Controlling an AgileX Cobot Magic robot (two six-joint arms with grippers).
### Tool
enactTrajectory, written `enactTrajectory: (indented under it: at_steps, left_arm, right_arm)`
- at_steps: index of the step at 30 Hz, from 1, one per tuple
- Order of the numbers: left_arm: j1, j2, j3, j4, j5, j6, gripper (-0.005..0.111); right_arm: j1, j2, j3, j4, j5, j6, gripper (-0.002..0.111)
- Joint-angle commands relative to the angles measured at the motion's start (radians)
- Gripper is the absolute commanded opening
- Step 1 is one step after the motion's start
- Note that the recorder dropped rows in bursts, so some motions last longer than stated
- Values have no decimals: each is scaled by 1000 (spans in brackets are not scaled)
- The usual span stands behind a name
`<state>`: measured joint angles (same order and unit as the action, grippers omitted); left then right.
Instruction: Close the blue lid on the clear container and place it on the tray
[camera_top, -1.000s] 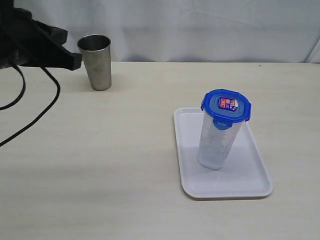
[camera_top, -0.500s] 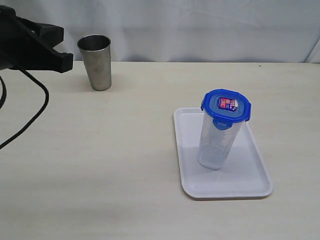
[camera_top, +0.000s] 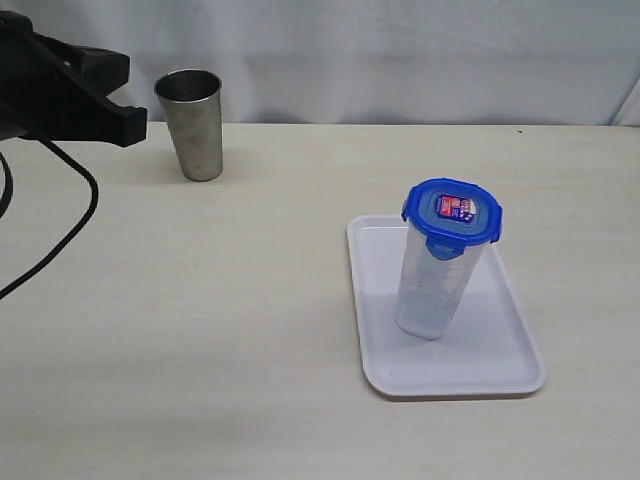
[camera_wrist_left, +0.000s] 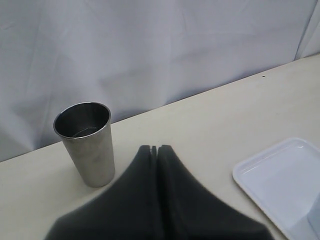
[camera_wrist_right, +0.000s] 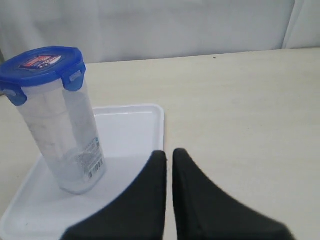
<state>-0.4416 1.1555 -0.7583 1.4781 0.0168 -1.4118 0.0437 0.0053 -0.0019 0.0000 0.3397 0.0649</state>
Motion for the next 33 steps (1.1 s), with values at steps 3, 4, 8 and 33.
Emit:
enactTrajectory:
  at_steps: [3, 4, 8, 33]
  left_arm:
    - [4, -7, 4, 3, -7, -7, 0]
    - [4, -7, 4, 3, -7, -7, 0]
    - [4, -7, 4, 3, -7, -7, 0]
    - [4, -7, 4, 3, -10, -7, 0]
  right_arm:
    - [-8, -5, 2, -120, -187, -6, 5]
    - [-19, -5, 2, -120, -178, -6, 5]
    - [-77, -5, 2, -209, -35, 96, 5]
    - [-18, -5, 2, -131, 2, 85, 5]
